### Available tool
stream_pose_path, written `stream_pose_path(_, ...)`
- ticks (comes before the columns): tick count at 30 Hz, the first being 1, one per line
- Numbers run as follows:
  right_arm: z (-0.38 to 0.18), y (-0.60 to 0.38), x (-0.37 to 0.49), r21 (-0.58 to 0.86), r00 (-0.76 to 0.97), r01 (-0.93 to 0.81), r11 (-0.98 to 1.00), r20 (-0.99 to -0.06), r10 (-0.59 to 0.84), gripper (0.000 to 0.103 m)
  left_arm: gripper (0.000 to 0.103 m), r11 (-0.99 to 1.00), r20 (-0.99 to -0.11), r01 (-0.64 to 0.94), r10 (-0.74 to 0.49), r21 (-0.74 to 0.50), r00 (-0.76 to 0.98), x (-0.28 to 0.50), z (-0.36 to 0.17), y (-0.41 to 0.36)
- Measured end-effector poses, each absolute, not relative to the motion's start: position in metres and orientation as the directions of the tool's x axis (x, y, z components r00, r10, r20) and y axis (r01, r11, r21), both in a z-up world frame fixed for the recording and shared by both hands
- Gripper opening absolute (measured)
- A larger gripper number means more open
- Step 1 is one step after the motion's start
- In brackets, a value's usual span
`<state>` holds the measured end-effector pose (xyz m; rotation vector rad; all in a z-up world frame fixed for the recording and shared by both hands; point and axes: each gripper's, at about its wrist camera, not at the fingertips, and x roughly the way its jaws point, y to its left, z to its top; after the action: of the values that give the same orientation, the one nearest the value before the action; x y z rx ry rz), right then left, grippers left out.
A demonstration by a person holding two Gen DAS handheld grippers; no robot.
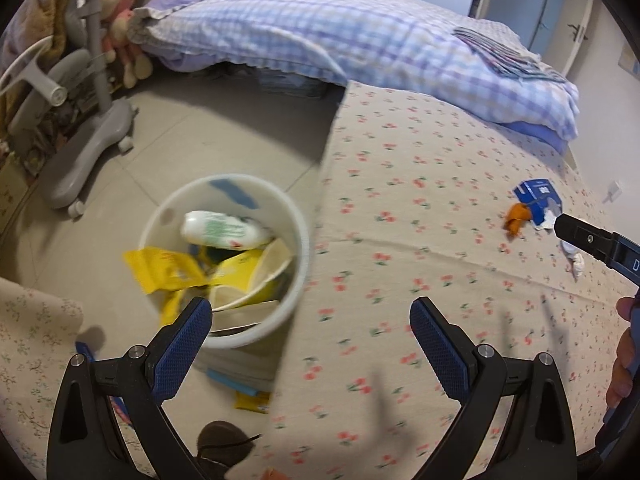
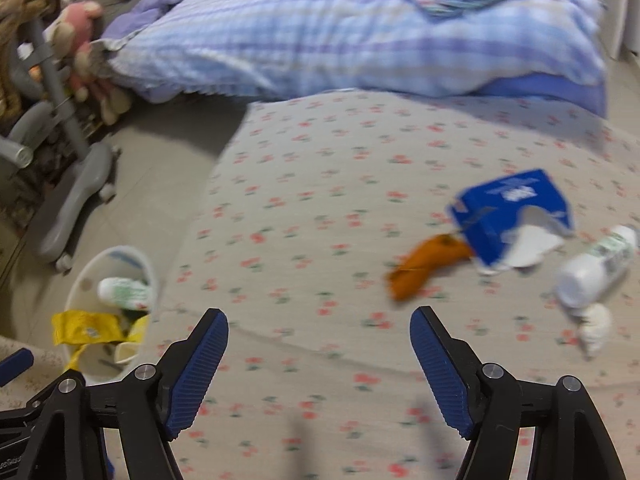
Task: Collect trash
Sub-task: 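Grasp the orange chili-shaped item with the left gripper while the right grasps another white bottle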
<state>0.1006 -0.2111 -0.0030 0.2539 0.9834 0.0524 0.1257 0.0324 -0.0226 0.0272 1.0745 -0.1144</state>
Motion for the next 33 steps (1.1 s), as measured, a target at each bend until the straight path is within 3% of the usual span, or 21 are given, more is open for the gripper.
stream_pose_path(10, -0.016, -0.302, 0.096, 0.194, 0.519, 0.237, 0.952, -0.854, 0.045, 0.08, 0.103, 0.984, -0.886, 0.175, -0.104, -0.027, 0.452, 0.142, -0.028, -0.026)
stream_pose_path(22, -0.048, -0.39, 0.109, 0.27, 0.481, 0.494, 0.826, -0.877, -0.002, 0.08, 0.103, 0.96, -0.861, 0.277, -0.108, 0.039, 0.497, 0.173, -0.036, -0.11)
stream_pose_path(28, -0.059, -0.406, 0.116, 0.305, 0.501, 0.526, 0.794, -0.866, 0.001, 0.08, 0.103, 0.944, -0.863, 0.328, -0.193, -0.033, 0.467, 0.188, -0.053, -0.153)
stream_pose_path(33, -0.074, -0.417, 0.122, 0.328, 0.496, 0.546, 0.771, -0.868, 0.019, 0.078, 0.103, 0.932, -0.839, 0.361, -0.192, 0.007, 0.51, 0.19, -0.063, -0.18)
